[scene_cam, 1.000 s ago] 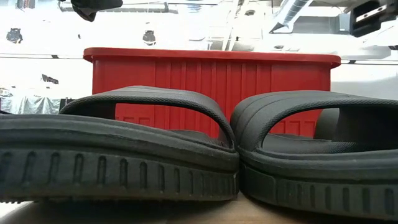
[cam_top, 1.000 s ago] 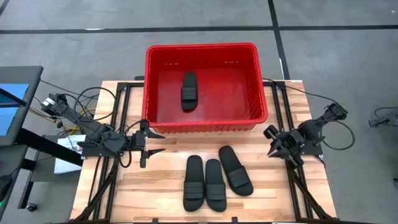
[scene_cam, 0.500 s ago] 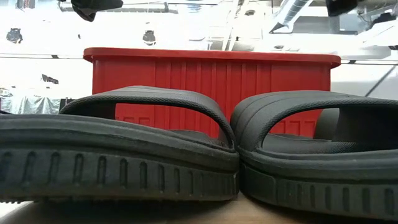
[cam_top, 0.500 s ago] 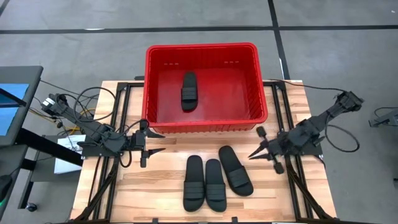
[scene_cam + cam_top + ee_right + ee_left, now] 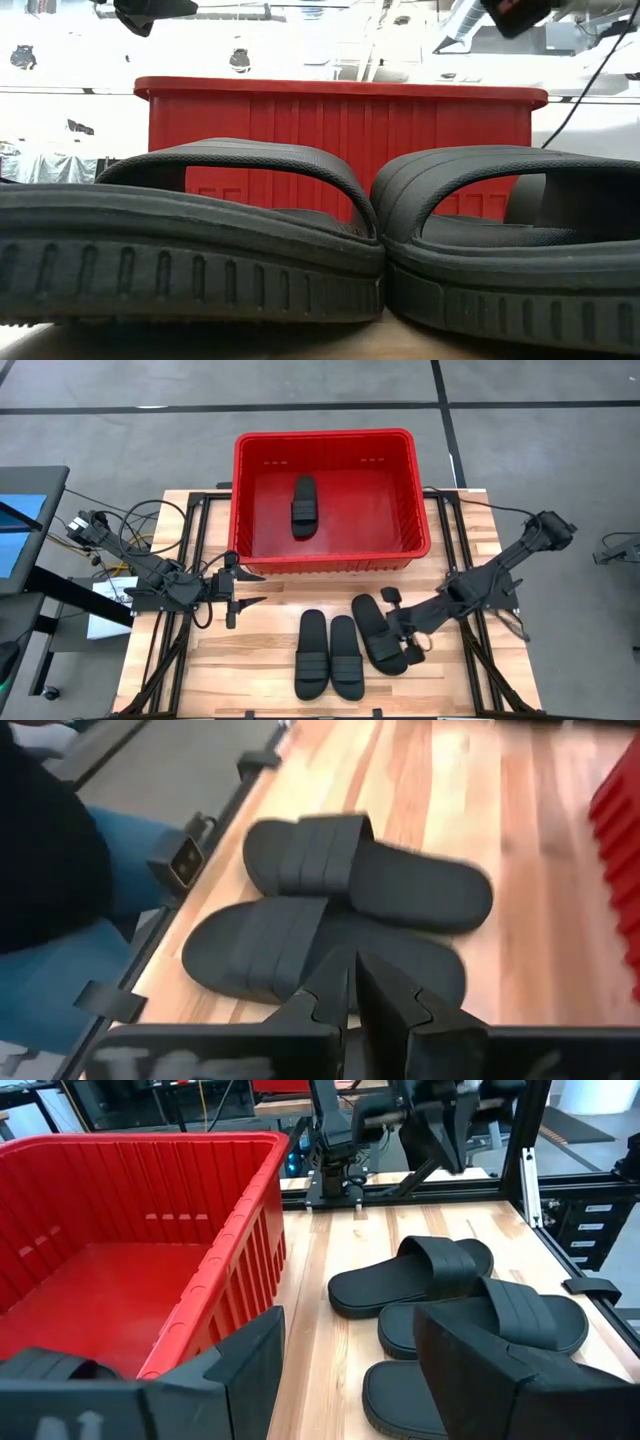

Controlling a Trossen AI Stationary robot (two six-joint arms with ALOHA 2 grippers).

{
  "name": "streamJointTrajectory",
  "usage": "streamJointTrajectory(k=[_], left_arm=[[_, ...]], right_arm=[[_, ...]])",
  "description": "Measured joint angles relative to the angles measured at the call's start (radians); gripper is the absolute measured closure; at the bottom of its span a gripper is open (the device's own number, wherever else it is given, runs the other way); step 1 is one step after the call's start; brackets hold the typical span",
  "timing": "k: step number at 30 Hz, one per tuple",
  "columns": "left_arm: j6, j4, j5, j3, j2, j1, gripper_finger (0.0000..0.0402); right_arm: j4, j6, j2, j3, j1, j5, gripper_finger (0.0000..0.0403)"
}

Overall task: Pick and place slides into bin
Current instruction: Put the black slide into the red container

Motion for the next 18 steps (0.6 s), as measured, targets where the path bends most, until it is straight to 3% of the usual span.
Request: streamJointTrajectory(k=[8,18], left_arm=[[-0.001,0.001,0.000,0.000,0.000,0.000,0.0189],[-0.025,0.010,0.000,0.000,0.000,0.000,0.0189]], right_arm=[[-0.002,0.037,0.150,0.021,-0.010,-0.007,0.0340],[0.004,0.037,0.282,0.067,-0.074,-0.247,0.0234]])
